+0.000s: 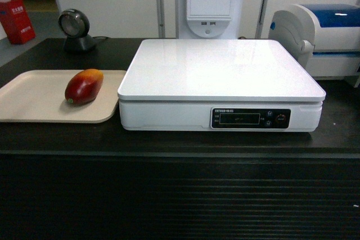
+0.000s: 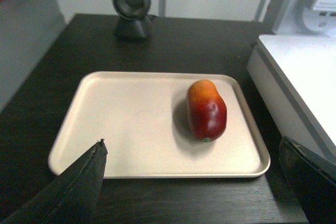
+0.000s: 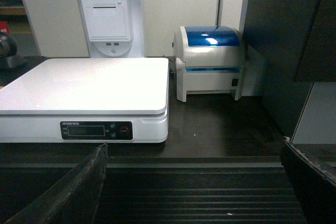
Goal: Place dark red mango on scale at checkout
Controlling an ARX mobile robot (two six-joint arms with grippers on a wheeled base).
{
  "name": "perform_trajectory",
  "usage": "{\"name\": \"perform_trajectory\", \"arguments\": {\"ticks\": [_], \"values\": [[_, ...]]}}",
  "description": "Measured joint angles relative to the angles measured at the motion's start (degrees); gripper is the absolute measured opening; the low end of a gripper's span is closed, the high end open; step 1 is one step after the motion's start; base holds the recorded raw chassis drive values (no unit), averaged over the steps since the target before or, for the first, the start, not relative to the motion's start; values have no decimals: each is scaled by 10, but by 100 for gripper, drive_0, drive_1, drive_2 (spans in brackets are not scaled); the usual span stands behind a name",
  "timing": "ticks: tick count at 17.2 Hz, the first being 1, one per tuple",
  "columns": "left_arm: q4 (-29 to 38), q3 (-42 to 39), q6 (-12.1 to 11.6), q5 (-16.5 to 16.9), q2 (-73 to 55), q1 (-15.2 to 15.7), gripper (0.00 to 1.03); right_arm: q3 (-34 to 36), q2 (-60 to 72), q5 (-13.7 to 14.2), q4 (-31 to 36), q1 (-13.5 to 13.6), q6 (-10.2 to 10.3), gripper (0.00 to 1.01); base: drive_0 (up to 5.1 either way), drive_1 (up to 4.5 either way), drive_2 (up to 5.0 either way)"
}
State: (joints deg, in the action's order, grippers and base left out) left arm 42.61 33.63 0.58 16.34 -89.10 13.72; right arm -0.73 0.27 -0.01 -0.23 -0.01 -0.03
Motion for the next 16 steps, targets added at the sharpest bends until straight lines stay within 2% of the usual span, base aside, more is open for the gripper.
{"name": "perform_trajectory", "arguments": {"ticks": [4,9,16], "values": [[-58,165,-15,18,-174,-41,98,0,0,0,0,0,0,98,0,0,0],[-136,325,-28,13,-306,-83,98,0,0,0,0,0,0,98,0,0,0],[-239,493,-45,10,-404,-102,98,0,0,0,0,0,0,98,0,0,0]]}}
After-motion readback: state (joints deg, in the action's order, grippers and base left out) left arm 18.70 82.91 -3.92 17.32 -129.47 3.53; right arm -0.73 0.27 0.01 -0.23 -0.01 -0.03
